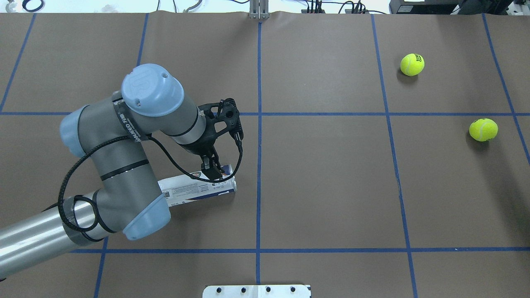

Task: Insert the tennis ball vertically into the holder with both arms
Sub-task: 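Close the left gripper around the middle of the white can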

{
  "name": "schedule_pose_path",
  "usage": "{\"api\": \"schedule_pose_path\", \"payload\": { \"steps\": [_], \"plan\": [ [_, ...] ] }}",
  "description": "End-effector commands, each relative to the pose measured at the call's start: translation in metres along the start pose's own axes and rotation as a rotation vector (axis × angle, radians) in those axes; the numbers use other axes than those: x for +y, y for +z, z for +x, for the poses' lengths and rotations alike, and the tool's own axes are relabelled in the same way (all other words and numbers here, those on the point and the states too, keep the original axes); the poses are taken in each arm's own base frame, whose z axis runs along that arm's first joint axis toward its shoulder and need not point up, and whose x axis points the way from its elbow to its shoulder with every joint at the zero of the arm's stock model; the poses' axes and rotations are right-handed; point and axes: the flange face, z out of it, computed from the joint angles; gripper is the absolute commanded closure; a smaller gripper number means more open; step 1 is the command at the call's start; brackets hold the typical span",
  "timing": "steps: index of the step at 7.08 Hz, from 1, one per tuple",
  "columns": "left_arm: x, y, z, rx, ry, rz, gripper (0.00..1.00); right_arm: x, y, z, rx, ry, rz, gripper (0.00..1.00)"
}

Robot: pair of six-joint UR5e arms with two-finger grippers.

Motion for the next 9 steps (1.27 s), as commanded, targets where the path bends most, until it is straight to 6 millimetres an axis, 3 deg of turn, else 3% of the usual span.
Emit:
{"api": "schedule_pose_path", "payload": {
  "steps": [1, 4, 9],
  "plan": [
    [-0.008, 0.026, 0.032, -0.038, 0.041, -0.039, 0.02, 0.000, 0.000, 0.000, -0.002, 0.000, 0.000, 0.00],
    [-0.011, 0.044, 0.053, -0.056, 0.061, -0.058, 0.01, 0.000, 0.000, 0.000, -0.002, 0.000, 0.000, 0.00],
    [-0.012, 0.073, 0.049, -0.049, 0.050, -0.102, 0.02, 0.002, 0.001, 0.001, -0.003, 0.002, -0.002, 0.00]
  ]
}}
